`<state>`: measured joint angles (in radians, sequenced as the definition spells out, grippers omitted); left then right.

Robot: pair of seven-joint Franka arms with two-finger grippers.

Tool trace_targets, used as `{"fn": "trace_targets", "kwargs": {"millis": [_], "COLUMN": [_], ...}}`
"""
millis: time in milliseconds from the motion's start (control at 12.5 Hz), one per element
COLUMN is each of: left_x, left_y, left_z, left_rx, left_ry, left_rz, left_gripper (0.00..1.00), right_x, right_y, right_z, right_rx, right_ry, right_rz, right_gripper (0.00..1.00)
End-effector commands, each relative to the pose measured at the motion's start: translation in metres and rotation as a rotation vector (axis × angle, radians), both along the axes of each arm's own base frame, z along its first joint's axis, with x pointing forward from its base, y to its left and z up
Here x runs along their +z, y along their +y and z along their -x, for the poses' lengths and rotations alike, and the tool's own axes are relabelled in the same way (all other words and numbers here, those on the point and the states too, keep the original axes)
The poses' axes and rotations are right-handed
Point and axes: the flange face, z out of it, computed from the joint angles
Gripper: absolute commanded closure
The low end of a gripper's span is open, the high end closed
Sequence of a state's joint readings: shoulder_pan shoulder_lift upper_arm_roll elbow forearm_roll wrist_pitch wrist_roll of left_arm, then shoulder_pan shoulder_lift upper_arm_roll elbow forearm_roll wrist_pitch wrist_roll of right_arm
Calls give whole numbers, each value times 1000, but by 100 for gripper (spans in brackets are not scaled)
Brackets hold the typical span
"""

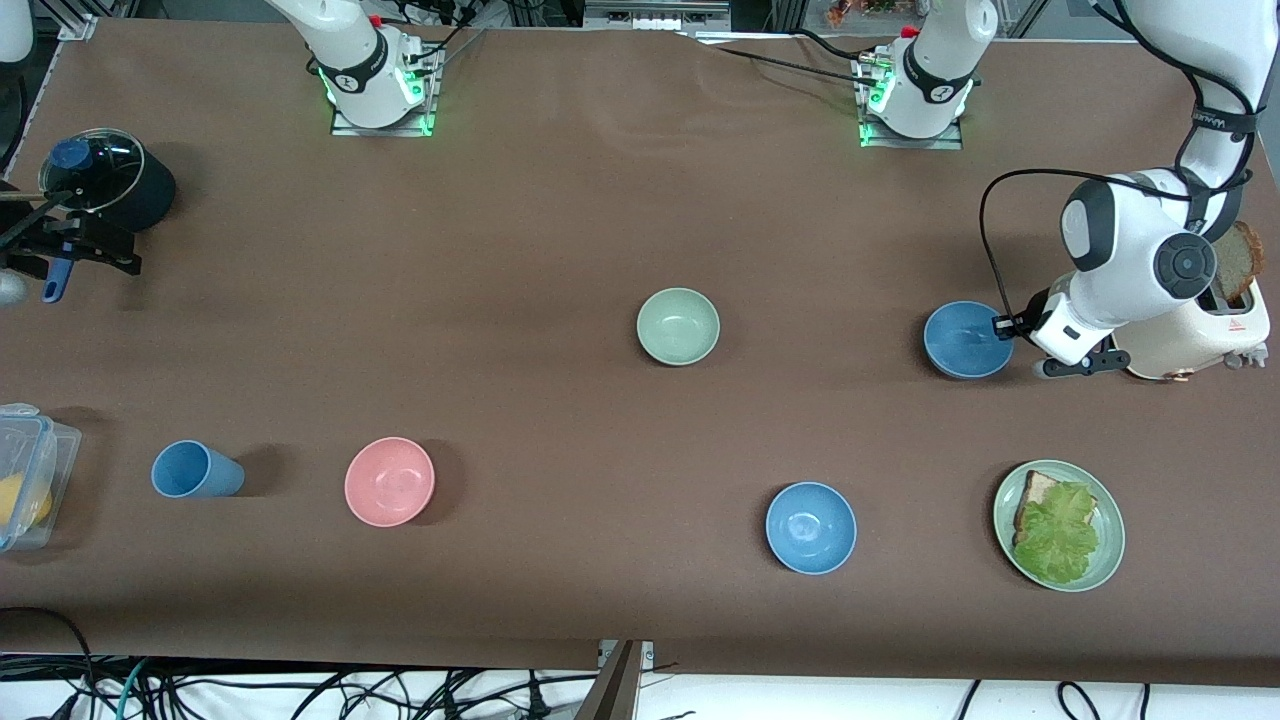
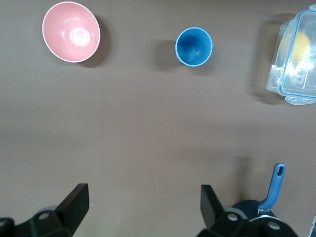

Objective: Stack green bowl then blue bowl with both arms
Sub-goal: 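Carry the blue bowl with the left gripper onto the green bowl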

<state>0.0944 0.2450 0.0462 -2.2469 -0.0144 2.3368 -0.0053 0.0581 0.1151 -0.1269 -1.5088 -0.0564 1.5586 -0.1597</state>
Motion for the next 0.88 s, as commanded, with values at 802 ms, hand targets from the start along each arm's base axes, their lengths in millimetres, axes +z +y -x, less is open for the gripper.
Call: {"fn": "trace_targets", "kwargs": {"millis": [802], "left_x": [34], "left_y": [-285], "left_z": [-14], "left_rx": [21], "left_ry": [100], "left_rz": [378], "left_gripper": [100], "right_x": [4], "right_y": [-4], "right_z": [-2], "right_rx": [3], "right_ry": [-7], "right_rz": [9], "right_gripper": [0]}}
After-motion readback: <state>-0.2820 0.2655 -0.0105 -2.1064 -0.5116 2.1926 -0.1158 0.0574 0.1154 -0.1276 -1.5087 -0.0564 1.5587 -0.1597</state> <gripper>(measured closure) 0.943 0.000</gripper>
